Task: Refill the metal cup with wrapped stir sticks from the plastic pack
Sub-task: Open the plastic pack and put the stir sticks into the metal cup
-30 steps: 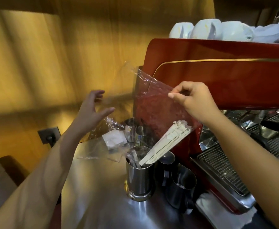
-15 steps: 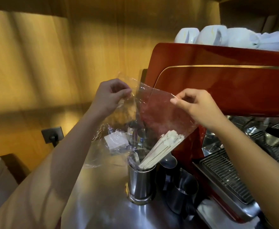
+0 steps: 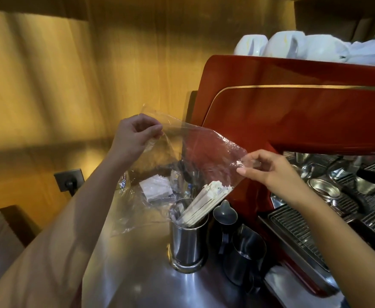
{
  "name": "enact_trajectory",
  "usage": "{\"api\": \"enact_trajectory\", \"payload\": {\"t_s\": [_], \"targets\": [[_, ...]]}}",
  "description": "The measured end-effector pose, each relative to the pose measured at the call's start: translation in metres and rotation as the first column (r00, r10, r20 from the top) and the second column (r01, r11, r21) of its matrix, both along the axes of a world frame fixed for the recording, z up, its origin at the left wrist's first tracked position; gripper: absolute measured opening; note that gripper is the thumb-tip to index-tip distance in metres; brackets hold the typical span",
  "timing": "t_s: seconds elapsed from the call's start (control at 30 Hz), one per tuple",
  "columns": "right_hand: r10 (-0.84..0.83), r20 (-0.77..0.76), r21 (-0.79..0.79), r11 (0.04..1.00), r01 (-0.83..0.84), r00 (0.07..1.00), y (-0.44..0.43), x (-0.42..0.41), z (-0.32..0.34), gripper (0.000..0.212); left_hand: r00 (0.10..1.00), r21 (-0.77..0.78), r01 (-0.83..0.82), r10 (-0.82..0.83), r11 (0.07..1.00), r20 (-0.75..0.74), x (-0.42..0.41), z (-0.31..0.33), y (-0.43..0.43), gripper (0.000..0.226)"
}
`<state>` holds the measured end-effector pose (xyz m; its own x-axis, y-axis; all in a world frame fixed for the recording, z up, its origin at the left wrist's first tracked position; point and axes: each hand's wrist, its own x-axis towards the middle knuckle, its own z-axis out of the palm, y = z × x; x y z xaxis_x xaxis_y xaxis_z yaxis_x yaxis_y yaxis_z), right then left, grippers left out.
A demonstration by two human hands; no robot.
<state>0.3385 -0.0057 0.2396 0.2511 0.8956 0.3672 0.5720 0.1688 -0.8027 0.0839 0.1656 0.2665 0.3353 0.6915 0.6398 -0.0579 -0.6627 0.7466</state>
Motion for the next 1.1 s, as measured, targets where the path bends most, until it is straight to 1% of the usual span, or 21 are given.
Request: {"api": "enact_trajectory", "payload": {"t_s": [0.1, 0.13, 0.2, 0.27, 0.33, 0.47, 0.57, 0.63, 0.7, 0.77, 0.83, 0.87, 0.93, 0.97, 1.03, 1.1], "targets": [[-0.020, 0.009, 0.048, 0.999, 0.019, 1.000, 0.002, -0.001, -0.005, 0.005, 0.999, -0.081, 0.034, -0.034, 0.996, 0.005, -0.006, -0.004, -0.002, 0.011], [-0.033, 0.020, 0.069, 0.997, 0.031, 0.999, 0.004, -0.001, -0.004, 0.003, 0.999, -0.131, 0.032, -0.035, 0.991, -0.024, -0.009, -0.007, -0.001, 0.015], [-0.056, 0.030, 0.115, 0.992, 0.052, 0.998, 0.008, -0.001, 0.001, 0.009, 0.988, -0.227, -0.008, -0.027, 0.974, -0.150, -0.016, -0.014, 0.001, 0.022], [-0.077, 0.056, 0.158, 0.985, 0.067, 0.995, 0.013, 0.000, 0.012, 0.010, 0.973, -0.252, -0.054, -0.006, 0.966, -0.233, -0.024, -0.023, 0.002, 0.012], [-0.089, 0.087, 0.208, 0.976, 0.069, 0.992, 0.017, 0.000, 0.027, 0.009, 0.977, -0.245, -0.074, 0.022, 0.967, -0.210, -0.029, -0.028, 0.001, 0.006], [-0.052, 0.068, 0.294, 0.955, 0.030, 0.996, 0.024, -0.005, 0.052, 0.009, 0.992, -0.219, -0.053, 0.027, 0.974, -0.120, -0.039, -0.022, -0.001, 0.013], [-0.032, 0.059, 0.314, 0.949, 0.012, 0.998, 0.029, -0.010, 0.050, 0.015, 0.985, -0.249, -0.063, 0.020, 0.966, -0.171, -0.047, -0.025, 0.000, 0.009], [-0.016, 0.025, 0.282, 0.959, 0.008, 1.000, 0.033, -0.013, 0.036, 0.015, 0.969, -0.316, -0.059, -0.022, 0.947, -0.246, -0.051, -0.038, -0.001, 0.007], [-0.001, -0.004, 0.180, 0.984, 0.001, 1.000, 0.037, -0.016, 0.018, 0.011, 0.953, -0.351, -0.080, -0.031, 0.933, -0.301, -0.054, -0.052, -0.002, 0.010], [0.038, -0.098, 0.115, 0.993, -0.027, 0.994, 0.038, -0.018, 0.005, 0.013, 0.958, -0.362, -0.110, 0.002, 0.926, -0.286, -0.055, -0.060, -0.002, 0.012], [0.099, -0.236, 0.094, 0.992, -0.079, 0.967, 0.037, -0.020, -0.005, 0.021, 0.966, -0.376, -0.117, 0.017, 0.919, -0.258, -0.056, -0.064, 0.000, 0.012], [0.101, -0.274, 0.083, 0.993, -0.081, 0.956, 0.036, -0.020, -0.010, 0.023, 0.967, -0.376, -0.119, 0.021, 0.919, -0.255, -0.057, -0.066, 0.001, 0.011], [0.067, -0.284, 0.032, 0.998, -0.061, 0.957, 0.035, -0.020, -0.022, 0.021, 0.970, -0.386, -0.113, 0.017, 0.916, -0.243, -0.057, -0.069, 0.000, 0.009], [0.050, -0.279, 0.010, 0.999, -0.049, 0.959, 0.035, -0.021, -0.027, 0.016, 0.972, -0.402, -0.106, 0.010, 0.909, -0.234, -0.057, -0.069, -0.001, 0.008], [0.027, -0.273, 0.014, 1.000, -0.024, 0.962, 0.036, -0.025, -0.034, 0.008, 0.973, -0.442, -0.095, -0.010, 0.892, -0.231, -0.060, -0.072, -0.002, 0.009], [0.003, -0.277, 0.063, 0.998, 0.015, 0.961, 0.038, -0.027, -0.033, 0.016, 0.957, -0.444, -0.118, -0.017, 0.888, -0.289, -0.063, -0.074, -0.003, 0.016]]}}
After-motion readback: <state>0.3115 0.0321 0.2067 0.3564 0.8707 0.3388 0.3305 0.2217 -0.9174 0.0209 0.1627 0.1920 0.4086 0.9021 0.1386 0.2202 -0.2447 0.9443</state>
